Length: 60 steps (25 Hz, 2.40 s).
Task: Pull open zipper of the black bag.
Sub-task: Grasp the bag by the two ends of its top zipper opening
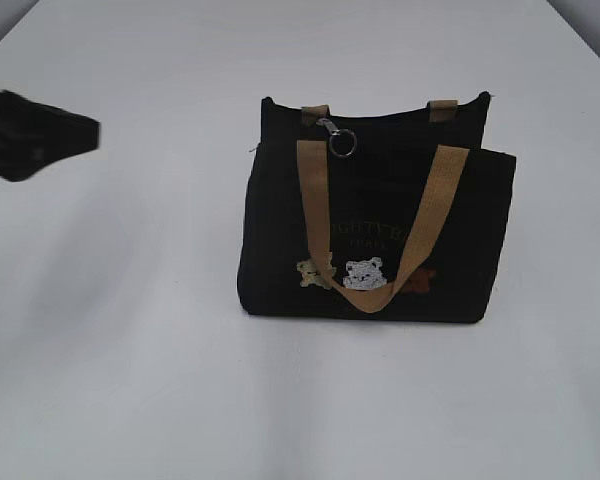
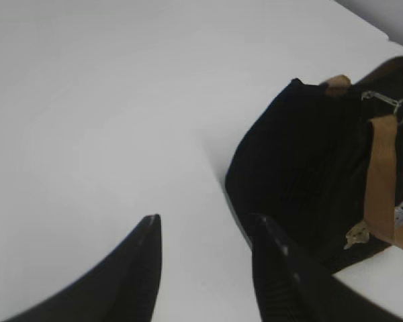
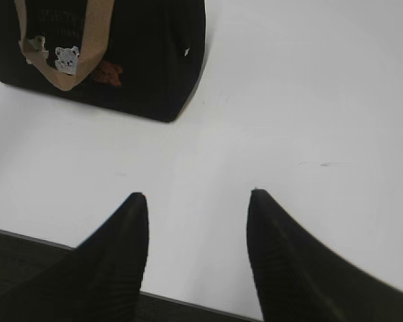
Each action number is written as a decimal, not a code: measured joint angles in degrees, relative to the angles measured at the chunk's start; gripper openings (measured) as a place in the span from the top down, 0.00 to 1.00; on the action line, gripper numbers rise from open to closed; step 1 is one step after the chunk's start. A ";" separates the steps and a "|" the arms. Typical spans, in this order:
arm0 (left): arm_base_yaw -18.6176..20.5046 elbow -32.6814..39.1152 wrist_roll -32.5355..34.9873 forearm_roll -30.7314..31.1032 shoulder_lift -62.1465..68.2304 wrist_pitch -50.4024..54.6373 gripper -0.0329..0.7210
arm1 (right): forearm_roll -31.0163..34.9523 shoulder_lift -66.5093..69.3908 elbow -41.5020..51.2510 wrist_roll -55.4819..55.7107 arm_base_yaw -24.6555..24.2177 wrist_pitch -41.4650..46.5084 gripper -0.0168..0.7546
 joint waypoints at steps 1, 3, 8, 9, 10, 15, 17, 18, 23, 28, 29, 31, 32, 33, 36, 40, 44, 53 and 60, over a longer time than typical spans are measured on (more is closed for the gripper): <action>-1.01 -1.41 5.96 -4.52 4.73 0.63 0.51 | 0.00 0.00 0.00 0.00 0.00 0.00 0.49; -3.01 -5.30 15.35 -10.09 12.83 3.31 0.51 | 0.00 0.00 0.00 0.00 0.00 0.00 0.49; -6.21 -12.88 32.70 -14.11 28.15 13.82 0.51 | 0.34 0.00 0.00 0.00 0.00 0.00 0.49; -6.41 -13.55 34.52 -14.15 30.04 15.45 0.50 | 0.56 0.00 0.00 0.00 0.00 0.00 0.49; -6.46 -13.83 36.16 -14.23 31.29 16.66 0.50 | 0.77 0.00 0.00 0.00 0.00 0.00 0.49; -8.19 -14.01 42.38 -17.38 35.81 18.60 0.42 | 1.50 0.00 0.00 0.00 0.00 0.00 0.49; -9.94 -14.46 47.08 -21.71 37.69 18.70 0.40 | 2.03 0.00 0.00 0.00 0.00 0.00 0.49; -11.08 -15.14 48.78 -22.96 38.71 18.69 0.40 | 2.51 0.08 0.00 -0.11 0.00 -0.05 0.49; -15.61 -19.82 50.85 -24.97 44.71 14.64 0.67 | 9.17 10.41 -1.15 -10.11 0.00 -4.23 0.49; -15.74 -20.27 50.90 -25.54 45.46 13.97 0.87 | 30.99 36.07 -4.08 -36.15 0.00 -22.37 0.49; -15.74 -20.27 50.90 -25.54 45.46 13.97 0.87 | 37.35 43.11 -5.70 -43.82 0.00 -24.40 0.49; -15.74 -20.27 50.90 -25.54 45.46 13.97 0.87 | 48.70 56.70 -9.99 -59.21 0.00 -25.23 0.49; -15.74 -20.33 50.90 -25.54 45.46 13.97 0.87 | 53.82 62.74 -12.77 -67.14 0.00 -24.68 0.49; -15.74 -20.38 50.90 -25.54 45.46 13.97 0.87 | 57.97 68.26 -15.35 -73.82 0.00 -23.88 0.49; -15.74 -20.39 50.90 -25.49 45.46 13.97 0.87 | 62.11 80.55 -24.85 -83.53 0.98 -23.31 0.50; -15.74 -20.43 50.90 -25.49 45.46 13.97 0.87 | 56.59 89.89 -33.43 -86.41 6.04 -22.43 0.50; -15.74 -20.43 50.90 -25.49 45.46 13.97 0.87 | 50.66 94.02 -37.08 -86.79 12.61 -27.95 0.50; -15.74 -20.43 50.90 -25.49 45.46 13.93 0.87 | 44.37 98.22 -37.48 -86.91 18.80 -34.76 0.62; -15.74 -20.43 50.90 -25.49 45.46 13.68 0.87 | 43.96 96.18 -37.55 -73.77 16.09 -34.65 0.67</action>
